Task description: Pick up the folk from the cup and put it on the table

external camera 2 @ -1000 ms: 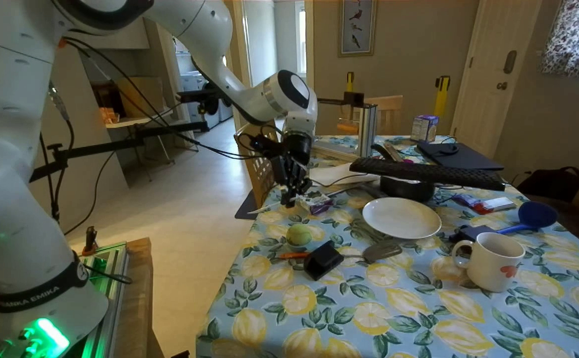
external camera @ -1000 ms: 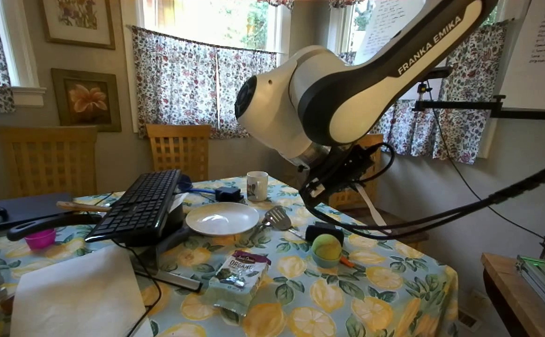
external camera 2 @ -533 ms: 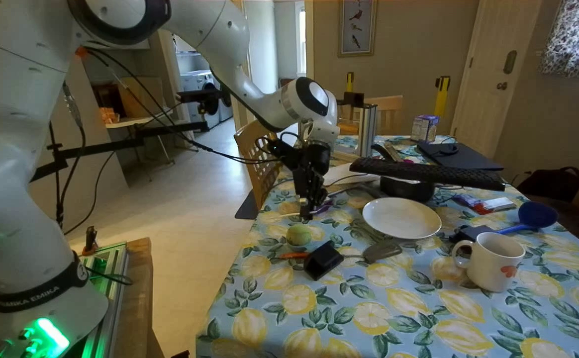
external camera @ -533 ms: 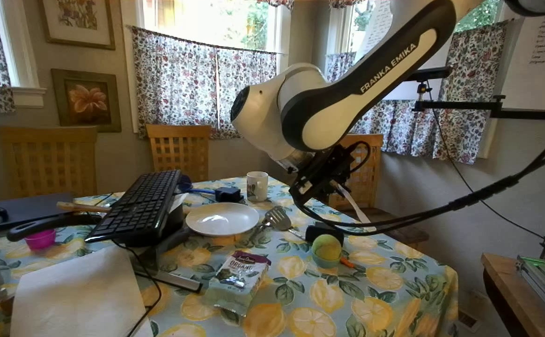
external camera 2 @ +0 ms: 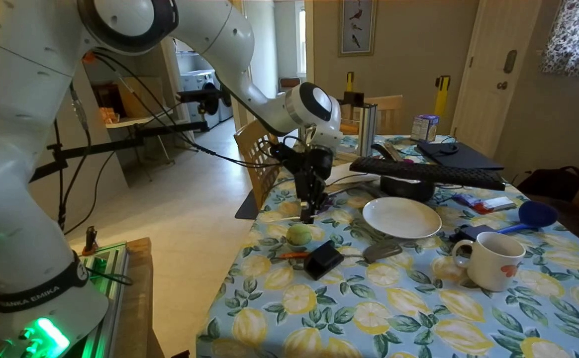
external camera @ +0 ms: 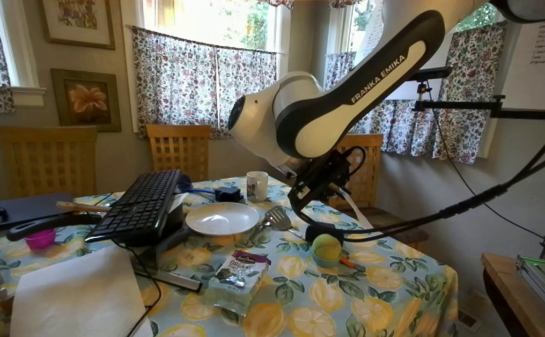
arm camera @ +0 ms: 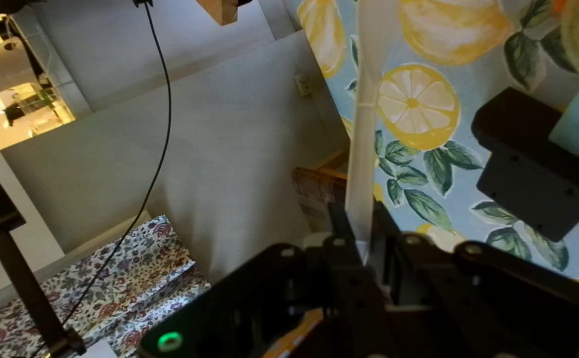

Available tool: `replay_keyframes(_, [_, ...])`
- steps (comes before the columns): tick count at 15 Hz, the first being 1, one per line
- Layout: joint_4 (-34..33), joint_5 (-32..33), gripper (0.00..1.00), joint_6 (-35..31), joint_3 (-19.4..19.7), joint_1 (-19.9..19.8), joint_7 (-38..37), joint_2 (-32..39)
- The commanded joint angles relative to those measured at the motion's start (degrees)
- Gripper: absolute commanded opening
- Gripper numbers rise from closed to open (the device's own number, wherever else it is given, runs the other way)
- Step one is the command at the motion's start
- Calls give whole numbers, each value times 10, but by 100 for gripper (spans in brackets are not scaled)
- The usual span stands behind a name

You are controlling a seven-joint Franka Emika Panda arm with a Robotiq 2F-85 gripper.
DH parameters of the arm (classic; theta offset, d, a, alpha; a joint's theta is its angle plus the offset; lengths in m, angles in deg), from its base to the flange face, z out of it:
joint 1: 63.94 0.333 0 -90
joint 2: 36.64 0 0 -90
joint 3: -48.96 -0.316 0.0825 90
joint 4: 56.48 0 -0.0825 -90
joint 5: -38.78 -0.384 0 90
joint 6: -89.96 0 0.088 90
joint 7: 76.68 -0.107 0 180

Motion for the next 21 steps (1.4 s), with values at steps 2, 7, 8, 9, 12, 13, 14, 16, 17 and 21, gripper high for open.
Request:
replay_keyframes(2, [-84,-8,4,47,24,3,3,75])
replay_keyframes(7, [-137,-14,4,56,33,8,1,121])
replay_keyframes(8, [-146,-13,4,51,32,9,5,126])
replay_keyframes(9, [-152,-10,4,44,31,11,9,130])
replay_keyframes(12, [-173,-11,4,43,30,14,23,141])
replay_keyframes(13, [-180,-11,4,46,30,15,32,146])
replay_keyframes(14, [-188,-10,4,55,30,17,46,153])
replay_keyframes(16, [-199,-11,4,59,32,18,63,161])
replay_keyframes(17, [-202,-10,4,58,32,19,69,164])
replay_keyframes(21, [-220,-11,4,58,35,21,88,177])
